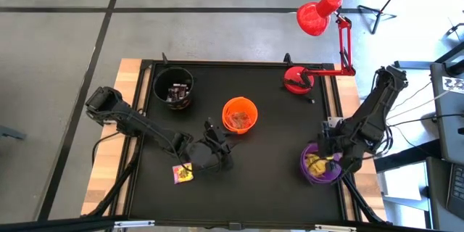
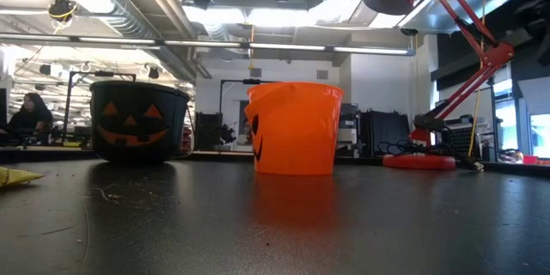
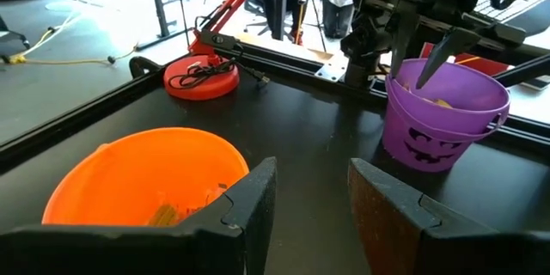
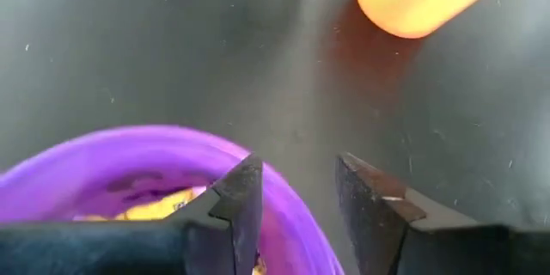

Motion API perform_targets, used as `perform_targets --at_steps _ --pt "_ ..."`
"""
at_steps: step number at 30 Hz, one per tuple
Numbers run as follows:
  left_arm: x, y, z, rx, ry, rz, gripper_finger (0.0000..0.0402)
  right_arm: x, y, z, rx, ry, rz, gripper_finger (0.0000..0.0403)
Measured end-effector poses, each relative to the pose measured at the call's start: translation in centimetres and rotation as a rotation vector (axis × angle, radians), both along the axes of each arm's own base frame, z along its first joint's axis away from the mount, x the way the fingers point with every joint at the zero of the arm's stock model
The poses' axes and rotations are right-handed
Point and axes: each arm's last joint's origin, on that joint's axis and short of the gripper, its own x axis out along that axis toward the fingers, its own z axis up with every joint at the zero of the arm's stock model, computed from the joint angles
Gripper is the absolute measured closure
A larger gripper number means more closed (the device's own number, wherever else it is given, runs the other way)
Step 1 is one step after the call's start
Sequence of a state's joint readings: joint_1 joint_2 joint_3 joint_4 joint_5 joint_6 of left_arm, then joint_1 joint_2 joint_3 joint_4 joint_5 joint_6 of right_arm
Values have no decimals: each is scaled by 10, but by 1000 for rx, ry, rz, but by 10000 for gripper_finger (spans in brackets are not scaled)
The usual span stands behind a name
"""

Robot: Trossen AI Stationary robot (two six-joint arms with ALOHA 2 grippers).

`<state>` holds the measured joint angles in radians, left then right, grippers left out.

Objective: Sort candy
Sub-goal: Adjust the purple bucket

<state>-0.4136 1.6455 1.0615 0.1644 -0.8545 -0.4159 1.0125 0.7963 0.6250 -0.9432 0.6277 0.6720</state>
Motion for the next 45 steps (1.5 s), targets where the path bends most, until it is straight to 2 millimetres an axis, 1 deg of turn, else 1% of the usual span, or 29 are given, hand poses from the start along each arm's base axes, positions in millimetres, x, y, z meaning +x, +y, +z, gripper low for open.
perform_targets --at_steps 3,6,9,14,22,29,35,42,45 --pt "0 0 0 -3 0 -2 264 5 0 1 68 20 -21 260" --pt "0 0 0 -3 0 -4 264 8 2 1 156 91 13 260" --pt "0 0 0 -3 1 -5 264 10 3 3 209 147 45 260" --pt "0 1 0 -4 1 -4 264 10 4 10 230 144 52 260" --pt "-1 1 -2 -9 18 2 264 10 4 12 225 136 52 260" --pt "-2 2 -6 -35 34 17 264 8 8 13 332 242 107 260" --pt "-2 2 -6 -40 35 20 264 14 15 5 284 287 89 260" --pt "-3 0 -6 -43 36 10 264 27 32 -20 144 401 66 260" --pt "-3 -1 -6 -43 39 6 264 31 36 -29 87 417 50 260"
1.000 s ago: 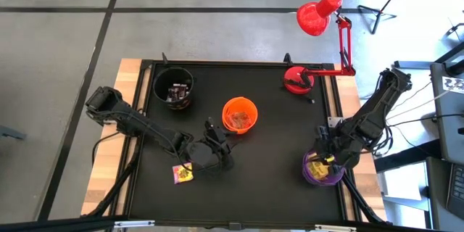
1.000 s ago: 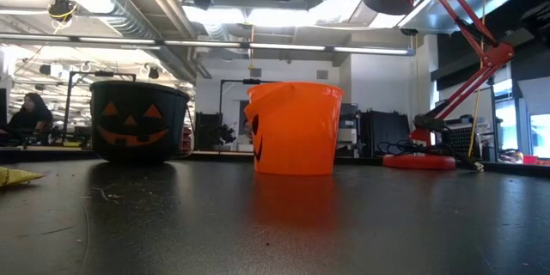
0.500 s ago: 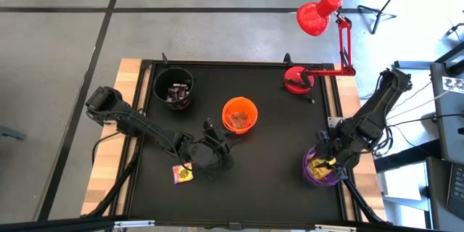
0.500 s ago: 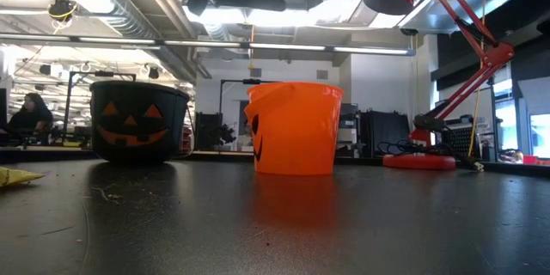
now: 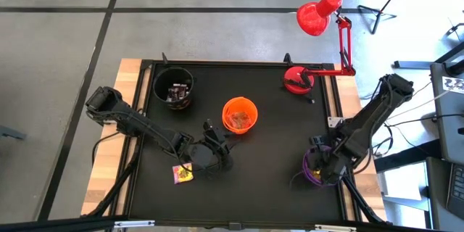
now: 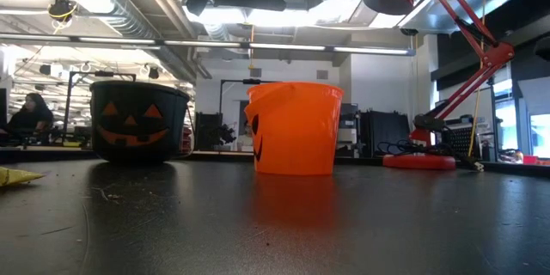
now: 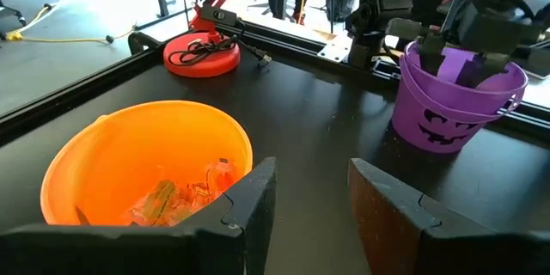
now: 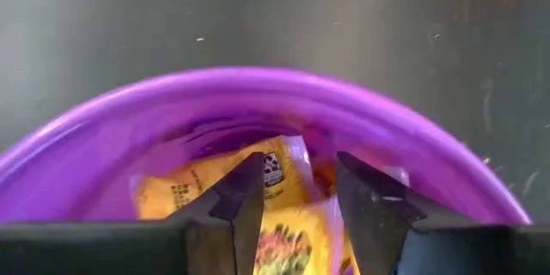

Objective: Sort candy
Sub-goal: Adjust the purple bucket, then put the yellow candy into the purple bucket

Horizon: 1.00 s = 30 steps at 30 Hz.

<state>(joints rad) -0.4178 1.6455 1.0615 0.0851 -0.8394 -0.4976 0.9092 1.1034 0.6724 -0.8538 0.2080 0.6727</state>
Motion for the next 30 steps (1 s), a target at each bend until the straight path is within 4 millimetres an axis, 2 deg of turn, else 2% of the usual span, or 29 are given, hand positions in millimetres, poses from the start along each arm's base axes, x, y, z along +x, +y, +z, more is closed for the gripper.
perform_targets --at_steps 8,21,26,30 --pt "0 0 0 2 3 -1 264 9 3 -3 -70 -100 28 260" --pt "0 0 0 2 3 -1 264 46 -28 1 -118 -188 -118 260" --pt "0 0 0 2 3 -1 264 55 -37 1 -123 -190 -110 260" --pt "0 0 -1 3 6 -1 264 57 -38 8 -29 -115 -66 260"
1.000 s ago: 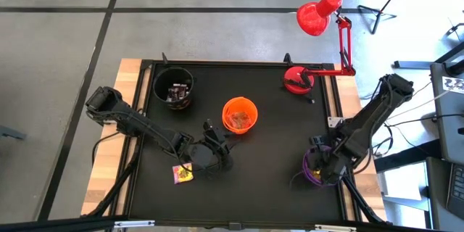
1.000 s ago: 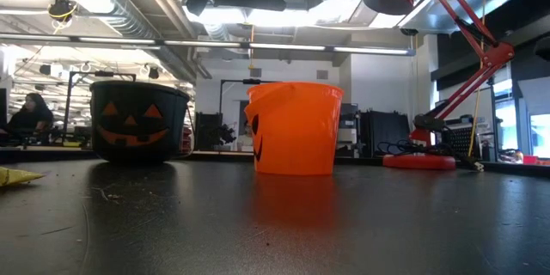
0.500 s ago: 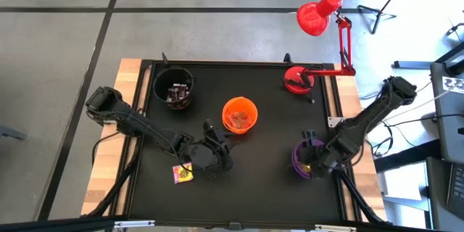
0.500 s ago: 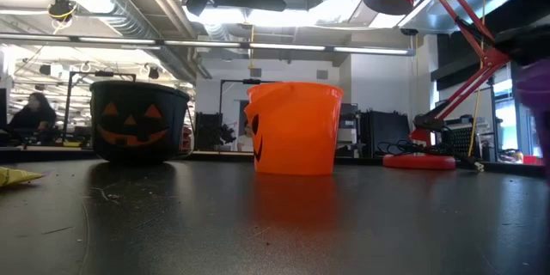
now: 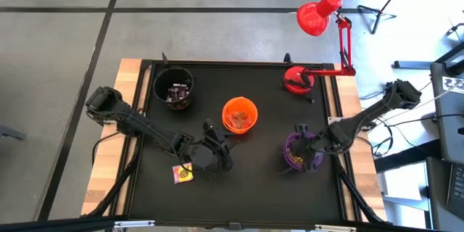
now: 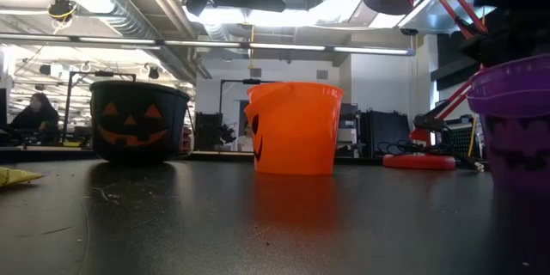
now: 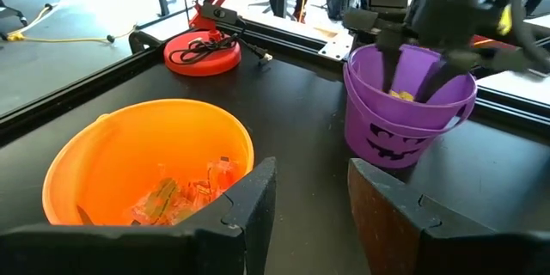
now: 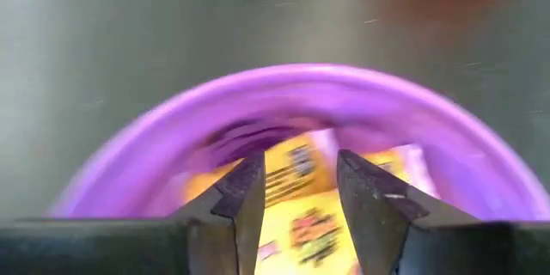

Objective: Sort candy
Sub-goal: Put the yellow candy into the purple bucket

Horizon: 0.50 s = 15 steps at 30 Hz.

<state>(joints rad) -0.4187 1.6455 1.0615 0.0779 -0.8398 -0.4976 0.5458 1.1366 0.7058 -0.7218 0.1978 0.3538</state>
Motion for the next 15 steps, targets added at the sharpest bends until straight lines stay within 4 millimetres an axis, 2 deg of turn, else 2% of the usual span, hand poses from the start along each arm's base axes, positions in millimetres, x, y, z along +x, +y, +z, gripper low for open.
perform_targets --at_steps 3,8,15 --pt "0 0 0 2 2 -1 264 0 2 14 60 62 33 260" --pt "-1 -1 -2 29 59 -67 264 -2 2 47 65 110 44 260" --pt "-20 -1 1 -35 208 -172 264 -2 -2 84 -11 -17 19 260"
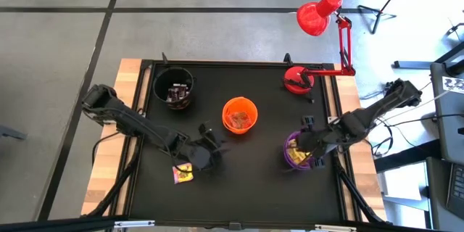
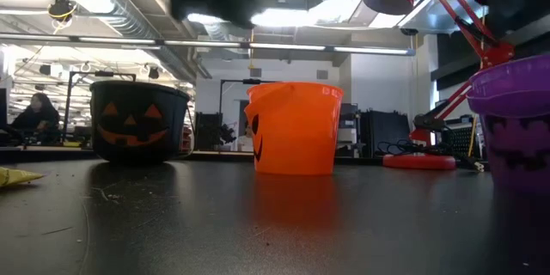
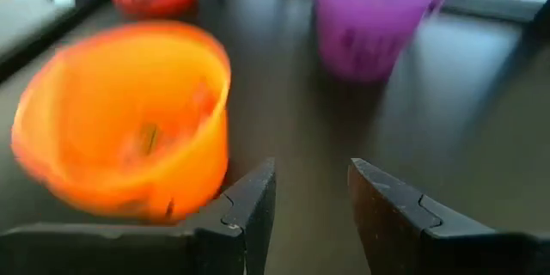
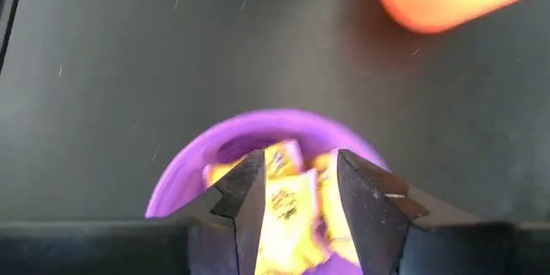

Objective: Sort candy
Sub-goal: Put the yellow candy into the purple bucket

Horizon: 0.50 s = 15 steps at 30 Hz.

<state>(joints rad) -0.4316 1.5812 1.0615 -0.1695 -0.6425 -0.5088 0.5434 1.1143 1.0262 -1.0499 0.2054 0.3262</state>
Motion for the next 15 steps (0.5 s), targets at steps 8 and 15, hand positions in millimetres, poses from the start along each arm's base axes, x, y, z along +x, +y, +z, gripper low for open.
perform_targets --at_steps 8,15 --pt "-37 -3 -21 -248 358 87 264 -7 -8 11 -47 -103 -33 260" --pt "-62 -31 -26 -455 485 134 264 -10 -10 14 -39 -118 -35 260"
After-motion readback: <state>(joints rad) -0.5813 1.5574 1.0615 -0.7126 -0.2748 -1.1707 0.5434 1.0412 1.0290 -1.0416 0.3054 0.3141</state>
